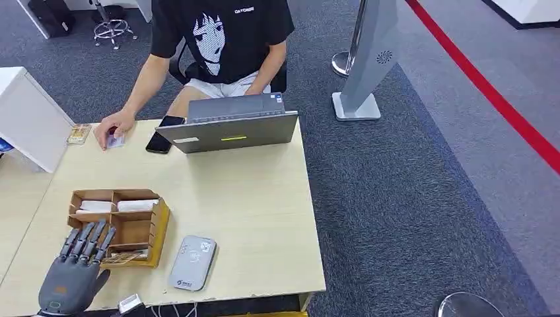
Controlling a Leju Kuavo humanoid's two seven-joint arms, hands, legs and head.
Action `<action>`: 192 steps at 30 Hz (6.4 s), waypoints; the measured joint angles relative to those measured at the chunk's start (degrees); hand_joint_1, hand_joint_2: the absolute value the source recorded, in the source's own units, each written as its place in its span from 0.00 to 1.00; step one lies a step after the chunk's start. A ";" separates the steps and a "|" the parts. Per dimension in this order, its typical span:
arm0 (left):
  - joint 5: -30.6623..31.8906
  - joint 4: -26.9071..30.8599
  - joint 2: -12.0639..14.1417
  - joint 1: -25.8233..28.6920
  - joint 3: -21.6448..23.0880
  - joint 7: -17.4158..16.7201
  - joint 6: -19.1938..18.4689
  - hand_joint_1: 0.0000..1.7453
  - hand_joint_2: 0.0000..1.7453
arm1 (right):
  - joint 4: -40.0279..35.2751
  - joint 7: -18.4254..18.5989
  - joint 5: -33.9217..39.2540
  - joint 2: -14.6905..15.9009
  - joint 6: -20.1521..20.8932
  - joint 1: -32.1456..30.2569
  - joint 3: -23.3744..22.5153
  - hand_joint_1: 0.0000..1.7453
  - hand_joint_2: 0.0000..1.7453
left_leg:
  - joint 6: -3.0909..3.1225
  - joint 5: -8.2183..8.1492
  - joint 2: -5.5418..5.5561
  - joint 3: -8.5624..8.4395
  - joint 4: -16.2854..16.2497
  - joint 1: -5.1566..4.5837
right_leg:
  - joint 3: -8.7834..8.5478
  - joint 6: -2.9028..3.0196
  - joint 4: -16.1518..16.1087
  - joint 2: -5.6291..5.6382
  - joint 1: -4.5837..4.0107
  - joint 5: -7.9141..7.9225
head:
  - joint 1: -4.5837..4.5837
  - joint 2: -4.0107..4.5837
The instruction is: Pass the card to the sensor for recognition and then transmit it.
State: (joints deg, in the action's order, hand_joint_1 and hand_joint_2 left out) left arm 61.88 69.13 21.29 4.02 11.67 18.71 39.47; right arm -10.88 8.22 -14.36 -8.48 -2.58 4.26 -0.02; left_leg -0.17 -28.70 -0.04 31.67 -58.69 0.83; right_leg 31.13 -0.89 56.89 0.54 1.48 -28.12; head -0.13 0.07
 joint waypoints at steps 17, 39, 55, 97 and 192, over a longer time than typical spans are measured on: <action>1.25 0.79 -1.31 0.24 0.37 0.00 0.09 0.00 1.00 | 0.00 0.00 -0.07 0.00 -0.17 0.00 0.00 0.00 1.00 | 0.00 0.00 0.00 -0.01 0.00 0.00 | 0.00 0.00 0.00 0.00 0.00 0.00 | 0.00 0.00; 1.16 5.95 -0.72 1.01 1.73 -1.81 -1.55 1.00 1.00 | 0.00 -0.33 -0.46 -0.02 0.02 0.00 -0.02 0.00 1.00 | 0.00 0.00 0.00 0.00 0.00 0.00 | 0.00 0.00 0.00 0.00 0.00 0.00 | 0.02 0.00; -0.44 6.47 -0.15 1.89 1.75 -1.66 -2.03 1.00 1.00 | 0.00 -0.48 -0.66 -0.15 0.26 0.00 -0.04 0.00 1.00 | 0.00 0.00 0.00 -0.01 0.00 0.00 | 0.00 0.00 0.00 0.00 0.00 0.00 | 0.00 0.00; 0.88 17.50 5.13 -6.21 -2.17 -3.76 -9.12 1.00 1.00 | 0.00 -0.28 -3.94 -0.31 1.40 0.25 -0.92 0.00 1.00 | -0.06 0.17 0.19 -0.01 0.00 0.05 | -0.05 0.06 0.01 -0.21 -0.04 0.05 | 0.04 0.00; -60.76 23.30 -38.90 9.91 -57.00 21.27 -58.57 0.00 1.00 | 0.02 -2.29 -2.49 -1.33 -3.02 -0.99 -10.19 0.00 1.00 | -0.12 0.05 0.14 0.01 0.01 0.20 | -0.08 0.13 -0.03 -0.22 -0.18 0.00 | 0.02 0.00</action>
State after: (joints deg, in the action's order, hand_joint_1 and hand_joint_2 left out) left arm 1.12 92.43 -17.62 13.93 -45.33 39.98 -19.09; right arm -10.86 5.92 -16.85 -9.81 -5.60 3.28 -10.21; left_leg -0.29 -28.64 0.10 31.68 -58.67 1.03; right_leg 31.05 -0.76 56.86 0.32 1.30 -28.11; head -0.11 0.07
